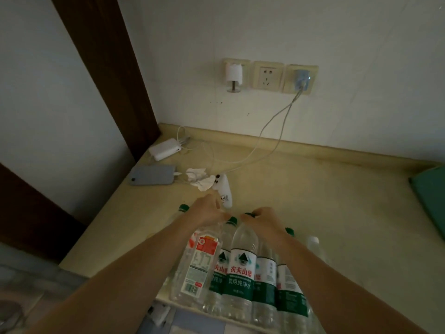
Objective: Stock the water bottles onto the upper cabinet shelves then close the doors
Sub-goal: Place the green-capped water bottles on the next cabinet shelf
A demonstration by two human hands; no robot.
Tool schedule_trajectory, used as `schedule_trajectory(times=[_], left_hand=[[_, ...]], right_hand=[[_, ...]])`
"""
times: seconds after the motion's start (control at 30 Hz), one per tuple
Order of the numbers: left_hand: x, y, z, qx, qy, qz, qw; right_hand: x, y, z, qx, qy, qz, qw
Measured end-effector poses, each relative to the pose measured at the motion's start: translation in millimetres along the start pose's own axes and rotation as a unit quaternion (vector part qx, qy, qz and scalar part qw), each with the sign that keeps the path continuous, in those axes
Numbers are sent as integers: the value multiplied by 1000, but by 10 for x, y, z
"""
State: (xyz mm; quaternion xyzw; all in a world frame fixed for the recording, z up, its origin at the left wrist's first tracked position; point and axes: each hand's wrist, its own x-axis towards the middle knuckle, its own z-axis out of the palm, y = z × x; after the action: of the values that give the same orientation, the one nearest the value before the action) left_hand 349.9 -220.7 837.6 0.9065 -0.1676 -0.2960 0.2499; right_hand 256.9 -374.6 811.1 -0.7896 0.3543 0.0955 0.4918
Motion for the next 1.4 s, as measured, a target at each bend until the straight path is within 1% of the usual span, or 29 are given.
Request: schedule_trajectory(times=[0.1, 0.2, 0.3, 0.43, 0.5, 0.57, 0.67, 0.77, 0.87, 0.97, 1.17, 1.27, 1.4], left_hand=[[43, -10, 1, -44, -16, -13, 999], [36, 2, -71, -59, -9, -2, 998], [21, 74, -224, -114, -21, 8, 993], [13, 270, -508, -174, 14, 34, 984], [19, 430, -634, -207, 25, 55, 976], [30, 610, -738, -215, 53, 81, 972], [60, 920, -830, -211, 109, 127, 963], [82, 1217, -792, -216, 152, 182, 947], [112, 1390, -597, -210, 188, 234, 930], [179, 1429, -334, -216, 197, 248, 924], [385, 1380, 72, -173, 196, 236, 936], [432, 1323, 160, -165, 193, 225, 941], [434, 1247, 168, -168, 210, 229, 936]], right_hand=[[37, -23, 1, 5, 4, 4, 1000], [15, -77, -73, 55, -34, 14, 998], [-61, -157, -182, 80, -52, 7, 995], [-152, -344, -466, 110, -35, -21, 993], [-176, -468, -709, 124, -7, -55, 991], [-216, -599, -980, 128, 39, -109, 985], [-288, -723, -1340, 88, 99, -203, 970], [-298, -708, -1520, 64, 152, -257, 952], [-178, -543, -1571, 45, 191, -261, 945], [-47, -353, -1576, 29, 202, -253, 946], [53, -112, -1468, 25, 256, -266, 929], [30, -86, -1412, 5, 254, -289, 923], [32, -17, -1398, -3, 264, -297, 918]])
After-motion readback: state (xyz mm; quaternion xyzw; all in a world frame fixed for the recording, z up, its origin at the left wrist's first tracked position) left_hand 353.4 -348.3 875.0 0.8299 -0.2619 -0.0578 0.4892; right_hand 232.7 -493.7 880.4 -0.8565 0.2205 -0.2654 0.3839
